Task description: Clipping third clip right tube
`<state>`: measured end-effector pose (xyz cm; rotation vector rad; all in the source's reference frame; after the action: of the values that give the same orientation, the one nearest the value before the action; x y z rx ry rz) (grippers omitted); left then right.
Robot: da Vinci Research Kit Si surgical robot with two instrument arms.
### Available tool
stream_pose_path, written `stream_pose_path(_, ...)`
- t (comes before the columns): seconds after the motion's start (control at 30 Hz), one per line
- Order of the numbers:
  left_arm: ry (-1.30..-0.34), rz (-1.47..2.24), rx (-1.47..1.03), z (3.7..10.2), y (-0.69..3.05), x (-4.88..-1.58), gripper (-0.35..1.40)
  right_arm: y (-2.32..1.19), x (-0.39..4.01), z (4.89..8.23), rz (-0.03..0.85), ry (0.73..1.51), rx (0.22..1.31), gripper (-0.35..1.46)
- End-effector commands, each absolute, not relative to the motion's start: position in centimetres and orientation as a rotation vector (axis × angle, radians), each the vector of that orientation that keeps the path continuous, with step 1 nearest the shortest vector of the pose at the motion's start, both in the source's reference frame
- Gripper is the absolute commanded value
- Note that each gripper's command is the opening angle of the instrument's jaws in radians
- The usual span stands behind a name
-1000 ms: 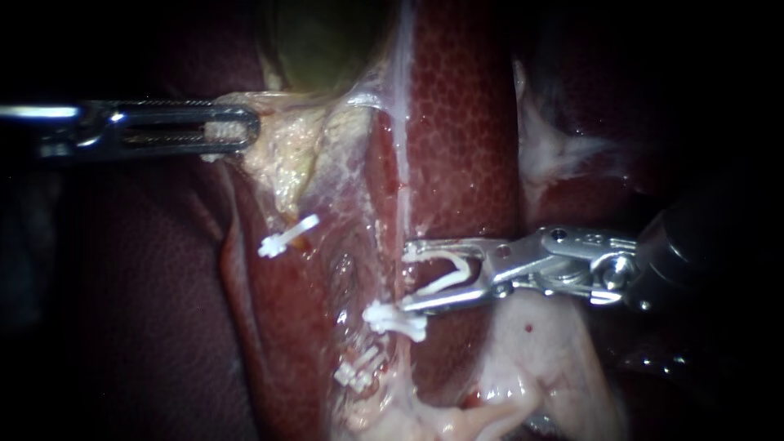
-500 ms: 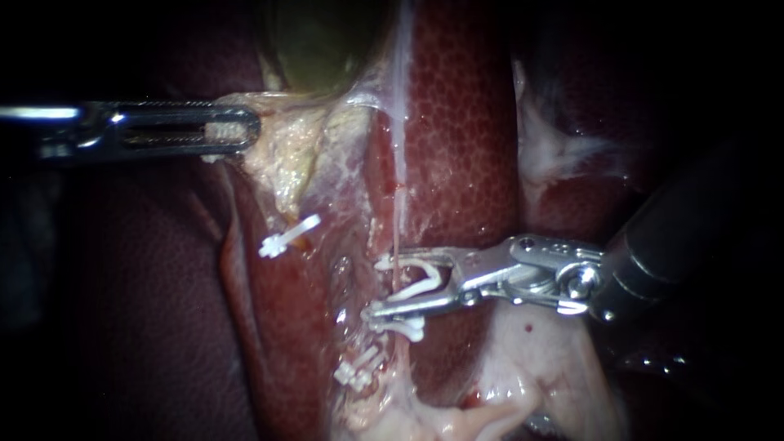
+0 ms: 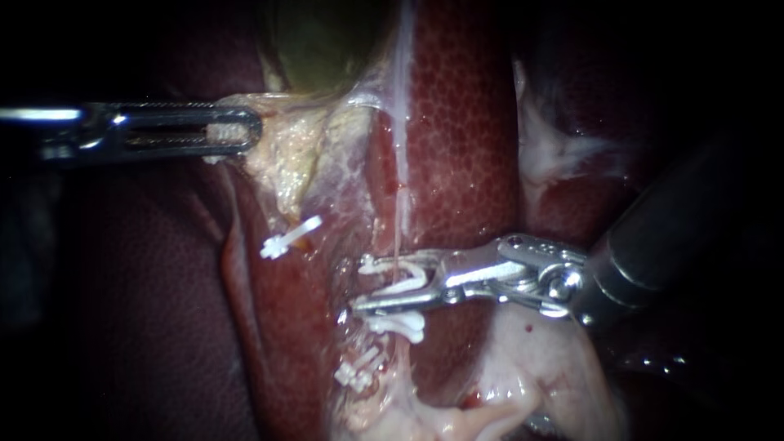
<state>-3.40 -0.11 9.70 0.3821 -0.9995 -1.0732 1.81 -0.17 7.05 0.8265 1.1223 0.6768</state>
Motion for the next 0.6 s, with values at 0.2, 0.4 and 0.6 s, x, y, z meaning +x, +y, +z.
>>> stream_pose_path(0.2,-1.0,-1.073,0.382,9.7,-0.11,-3.4,-0.27,-0.14,1.75,7.08,0.705,1.11,0.846,0.04)
stream_pose_path(0.4,-1.0,-1.073,0.381,9.71,-0.12,-3.4,-0.27,-0.14,1.72,7.08,0.754,1.09,0.883,-0.26)
stream_pose_path(0.6,-1.0,-1.073,0.381,9.71,-0.12,-3.4,-0.27,-0.11,1.67,7.08,0.784,1.08,0.906,-0.35)
